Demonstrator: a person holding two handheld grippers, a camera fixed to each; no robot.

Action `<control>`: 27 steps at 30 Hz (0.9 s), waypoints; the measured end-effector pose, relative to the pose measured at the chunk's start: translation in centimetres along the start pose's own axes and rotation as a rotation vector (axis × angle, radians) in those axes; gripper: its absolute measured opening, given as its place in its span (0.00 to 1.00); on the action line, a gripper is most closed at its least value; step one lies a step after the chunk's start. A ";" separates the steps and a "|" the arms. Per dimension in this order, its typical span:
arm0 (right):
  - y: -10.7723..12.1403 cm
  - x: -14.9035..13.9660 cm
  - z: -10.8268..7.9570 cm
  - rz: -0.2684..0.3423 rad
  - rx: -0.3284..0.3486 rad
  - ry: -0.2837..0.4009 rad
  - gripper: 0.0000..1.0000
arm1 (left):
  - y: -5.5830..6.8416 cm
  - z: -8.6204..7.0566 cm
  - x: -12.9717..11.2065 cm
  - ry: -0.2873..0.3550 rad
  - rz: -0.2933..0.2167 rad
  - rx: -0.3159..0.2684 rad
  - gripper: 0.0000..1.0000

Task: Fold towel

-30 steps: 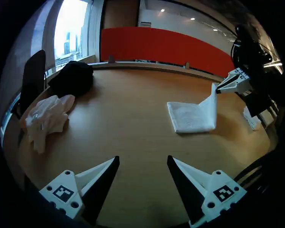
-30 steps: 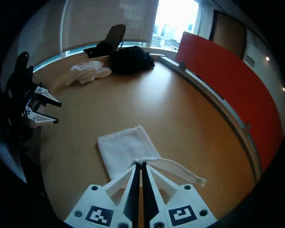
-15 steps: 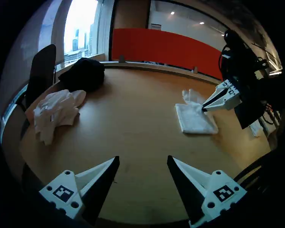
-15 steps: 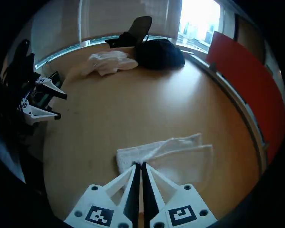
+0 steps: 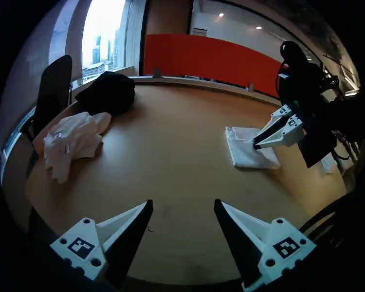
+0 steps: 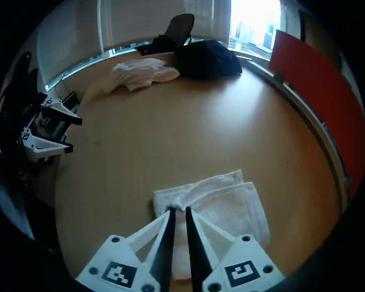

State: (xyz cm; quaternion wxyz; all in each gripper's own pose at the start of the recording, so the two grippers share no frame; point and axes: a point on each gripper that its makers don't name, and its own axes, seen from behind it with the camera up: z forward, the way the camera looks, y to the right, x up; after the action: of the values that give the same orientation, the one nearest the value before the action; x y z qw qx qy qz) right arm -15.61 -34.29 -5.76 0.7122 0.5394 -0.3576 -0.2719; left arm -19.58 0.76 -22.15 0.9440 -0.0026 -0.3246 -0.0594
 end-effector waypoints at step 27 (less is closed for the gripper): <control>-0.5 -6.7 -3.6 0.148 -0.111 -0.025 0.87 | 0.6 0.0 0.2 0.001 0.023 -0.013 0.93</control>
State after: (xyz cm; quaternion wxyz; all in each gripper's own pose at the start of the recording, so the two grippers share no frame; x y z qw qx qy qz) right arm -16.76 -27.16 -8.23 0.7547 0.4677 -0.3895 -0.2449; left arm -19.32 1.29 -22.01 0.9447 -0.0126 -0.3236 -0.0506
